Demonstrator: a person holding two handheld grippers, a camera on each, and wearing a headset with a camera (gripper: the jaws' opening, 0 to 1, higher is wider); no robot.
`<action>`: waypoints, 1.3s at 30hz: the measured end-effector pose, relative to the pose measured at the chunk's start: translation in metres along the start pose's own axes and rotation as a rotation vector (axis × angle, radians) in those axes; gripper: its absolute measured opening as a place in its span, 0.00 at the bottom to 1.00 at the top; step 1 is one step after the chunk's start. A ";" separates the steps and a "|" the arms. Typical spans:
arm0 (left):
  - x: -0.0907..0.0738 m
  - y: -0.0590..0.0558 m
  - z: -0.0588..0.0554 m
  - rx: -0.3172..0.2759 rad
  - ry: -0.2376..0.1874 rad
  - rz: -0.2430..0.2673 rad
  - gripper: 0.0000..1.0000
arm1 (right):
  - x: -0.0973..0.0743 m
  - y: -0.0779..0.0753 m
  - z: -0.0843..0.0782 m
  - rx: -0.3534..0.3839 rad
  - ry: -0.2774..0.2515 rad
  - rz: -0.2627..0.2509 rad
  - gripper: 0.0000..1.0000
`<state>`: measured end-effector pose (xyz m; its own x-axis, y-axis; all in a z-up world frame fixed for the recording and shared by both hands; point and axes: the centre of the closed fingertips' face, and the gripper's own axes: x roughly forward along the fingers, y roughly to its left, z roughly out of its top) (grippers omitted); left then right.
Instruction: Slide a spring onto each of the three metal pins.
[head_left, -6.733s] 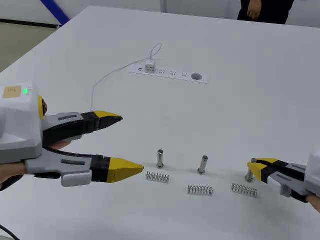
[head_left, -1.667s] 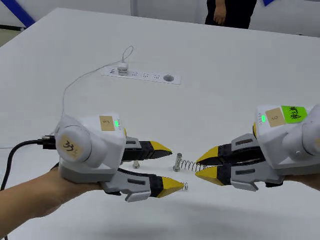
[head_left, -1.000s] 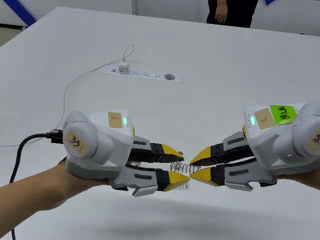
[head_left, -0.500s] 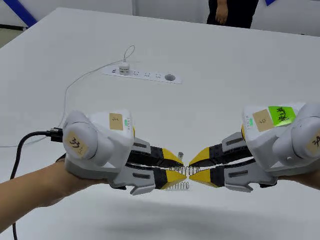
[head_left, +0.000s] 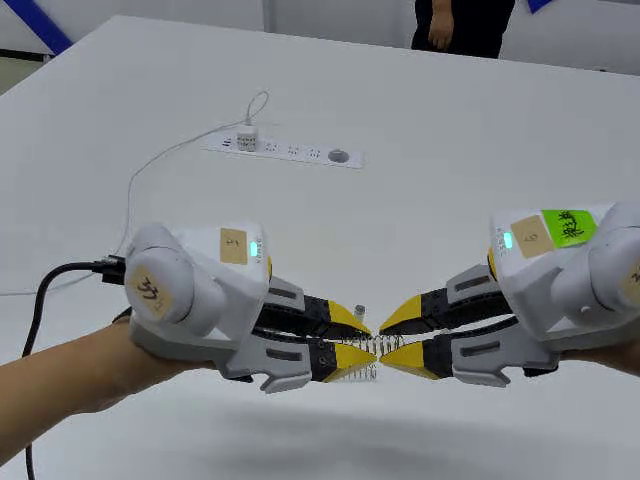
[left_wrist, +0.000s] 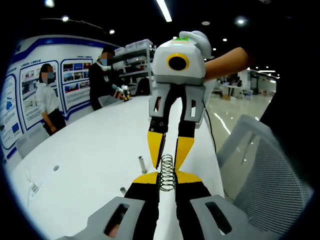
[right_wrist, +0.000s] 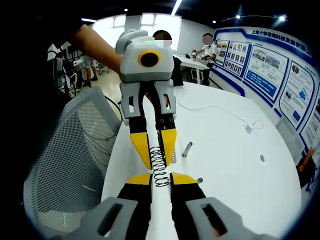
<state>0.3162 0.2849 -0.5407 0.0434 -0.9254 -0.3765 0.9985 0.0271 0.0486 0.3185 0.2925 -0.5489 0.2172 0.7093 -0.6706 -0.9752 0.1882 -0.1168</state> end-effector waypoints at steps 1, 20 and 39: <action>0.000 0.000 0.001 0.000 -0.003 -0.002 0.10 | 0.001 -0.001 -0.003 -0.001 0.011 -0.005 0.15; -0.005 0.002 0.004 0.023 -0.005 0.003 0.10 | -0.007 0.000 0.015 0.046 -0.085 0.018 0.11; -0.001 0.001 0.003 0.047 0.024 0.023 0.10 | -0.012 0.002 0.036 0.088 -0.172 0.011 0.11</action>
<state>0.3168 0.2849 -0.5377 0.0674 -0.9155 -0.3966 0.9945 0.0298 0.1003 0.3159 0.3086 -0.5142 0.2182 0.8161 -0.5351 -0.9716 0.2333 -0.0404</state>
